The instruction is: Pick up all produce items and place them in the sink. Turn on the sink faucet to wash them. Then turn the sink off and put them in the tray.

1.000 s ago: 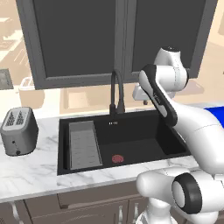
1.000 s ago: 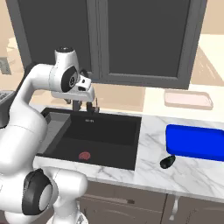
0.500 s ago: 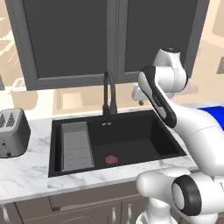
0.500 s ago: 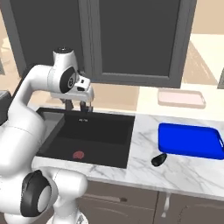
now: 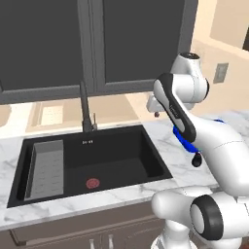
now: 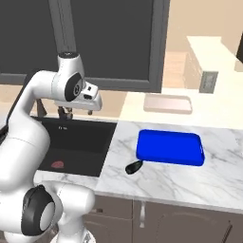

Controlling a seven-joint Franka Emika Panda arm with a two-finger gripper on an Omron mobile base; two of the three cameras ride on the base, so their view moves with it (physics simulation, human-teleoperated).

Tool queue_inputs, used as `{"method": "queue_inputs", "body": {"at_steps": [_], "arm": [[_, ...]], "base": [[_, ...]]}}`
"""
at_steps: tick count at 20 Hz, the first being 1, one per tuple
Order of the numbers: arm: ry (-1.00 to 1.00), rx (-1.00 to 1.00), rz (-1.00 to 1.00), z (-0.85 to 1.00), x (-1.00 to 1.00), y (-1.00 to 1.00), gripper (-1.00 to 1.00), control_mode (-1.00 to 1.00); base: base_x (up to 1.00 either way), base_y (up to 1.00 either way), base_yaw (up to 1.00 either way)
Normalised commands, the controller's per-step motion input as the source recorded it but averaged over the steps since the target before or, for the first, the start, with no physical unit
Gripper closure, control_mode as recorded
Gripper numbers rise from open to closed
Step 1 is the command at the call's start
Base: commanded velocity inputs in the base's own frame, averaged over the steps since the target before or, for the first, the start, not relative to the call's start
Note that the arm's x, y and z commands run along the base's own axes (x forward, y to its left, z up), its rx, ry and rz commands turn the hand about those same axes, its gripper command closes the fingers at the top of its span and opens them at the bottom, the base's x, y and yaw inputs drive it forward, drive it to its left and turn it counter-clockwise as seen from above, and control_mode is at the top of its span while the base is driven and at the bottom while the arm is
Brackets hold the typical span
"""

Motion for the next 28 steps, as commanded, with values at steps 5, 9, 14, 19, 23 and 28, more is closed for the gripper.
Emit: {"method": "queue_inputs", "body": {"at_steps": [5, 9, 14, 19, 23, 28], "arm": [[0.0, 0.0, 0.0, 0.0, 0.0, 0.0, -1.0, 1.0], [0.0, 0.0, 0.0, 0.0, 0.0, 0.0, -1.0, 1.0], [0.0, 0.0, 0.0, 0.0, 0.0, 0.0, -1.0, 1.0], [0.0, 0.0, 0.0, 0.0, 0.0, 0.0, -1.0, 1.0], [0.0, 0.0, 0.0, 0.0, 0.0, 0.0, -1.0, 1.0], [0.0, 0.0, 0.0, 0.0, 0.0, 0.0, -1.0, 1.0]], "base": [[0.0, -0.63, -0.05], [0.02, -0.58, -0.06], [0.33, -0.15, -0.08], [0.46, 0.03, -0.03], [0.5, 0.12, 0.03], [0.49, 0.21, 0.22]]}}
